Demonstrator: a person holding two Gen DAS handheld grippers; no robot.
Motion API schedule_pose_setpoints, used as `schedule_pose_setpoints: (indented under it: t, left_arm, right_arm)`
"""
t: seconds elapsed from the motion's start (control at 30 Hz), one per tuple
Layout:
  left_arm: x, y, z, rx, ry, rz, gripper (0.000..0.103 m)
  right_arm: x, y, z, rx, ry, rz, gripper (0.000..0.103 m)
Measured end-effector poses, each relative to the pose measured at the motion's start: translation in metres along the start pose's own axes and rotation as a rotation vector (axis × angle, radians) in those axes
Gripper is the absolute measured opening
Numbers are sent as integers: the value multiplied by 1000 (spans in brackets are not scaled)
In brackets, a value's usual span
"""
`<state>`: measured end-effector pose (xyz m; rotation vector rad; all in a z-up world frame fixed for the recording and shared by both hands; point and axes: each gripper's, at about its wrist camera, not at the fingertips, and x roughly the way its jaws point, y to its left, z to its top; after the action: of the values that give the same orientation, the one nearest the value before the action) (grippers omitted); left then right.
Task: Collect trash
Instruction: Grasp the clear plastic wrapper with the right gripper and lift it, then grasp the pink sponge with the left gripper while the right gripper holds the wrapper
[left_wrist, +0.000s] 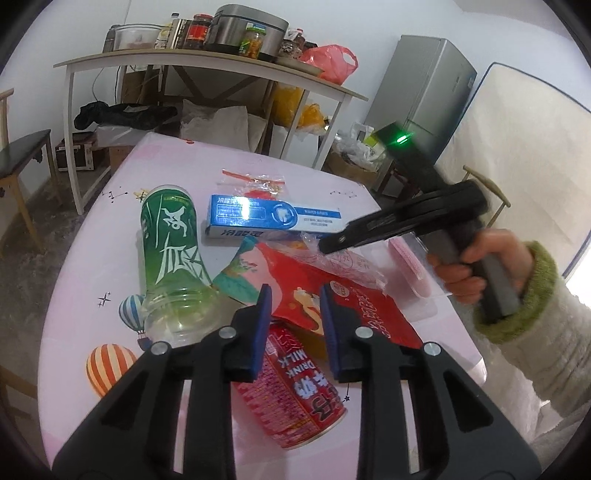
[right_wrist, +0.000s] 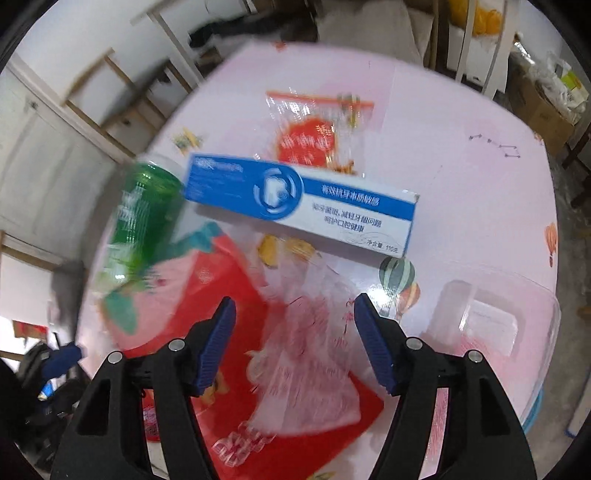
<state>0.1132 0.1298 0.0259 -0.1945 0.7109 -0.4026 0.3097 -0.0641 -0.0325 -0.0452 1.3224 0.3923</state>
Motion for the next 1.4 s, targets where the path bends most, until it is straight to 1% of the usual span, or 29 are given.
schedule_pose_setpoints:
  t: [0.07,0.1,0.17,0.2,0.27,0.3,0.33,0.37,0.6,0.87,0.93,1.07,1.2,1.27,1.33,1.4]
  left_arm:
    - [0,4,-1,-8,-4,-11,25]
    - [1,7,-2,-13,-6,-16,24]
    - [3,10,-3,-21,-7,-22,24]
    - [4,12,-4,-28,-7,-30,24]
    - [5,14,-5,-34,-8,-39,23]
    - [5,16,-5,-37,-9,-44,22]
    - [5,17,-5,-39,-9,-46,21]
    - [6,17,-5,-40,-11,-48,20]
    - [5,22,-5,-64,-30,-66,20]
    - [3,21,-4,-71,-36,-63,20]
    - [0,21,-3,-73,-42,-59,20]
    - [-7,20,0,-77,-54,-54,20]
    - [-17,6,-1,-35,-57,-67,20]
    - [-21,-2,-2,-18,-52,-94,20]
    - [-25,-13,-7,-4,-41,-142,20]
    - [-27,-23,-12,17,-23,-165,22]
  right_arm:
    - [8,2,3,-1,10,-31,54]
    - [10,3,3,4,15,-33,52]
    - [13,2,1,8,19,-35,39]
    - [13,4,0,5,16,-46,36]
    - [12,5,-2,1,2,-61,21]
    - [12,4,-2,2,-12,-65,16]
    - [8,4,-4,8,-28,-66,8]
    - [5,3,-4,13,-38,-64,7]
    - [-42,-5,-11,72,-185,-12,4]
    - [-96,-16,-26,148,-348,108,4]
    - [-114,-17,-35,158,-394,146,4]
    - [-144,-17,-59,164,-476,190,4]
    - [-160,-23,-85,186,-533,213,4]
    - [-166,-29,-99,212,-551,232,4]
    - [-170,-35,-114,234,-567,245,4]
    - [-171,-41,-131,257,-580,258,4]
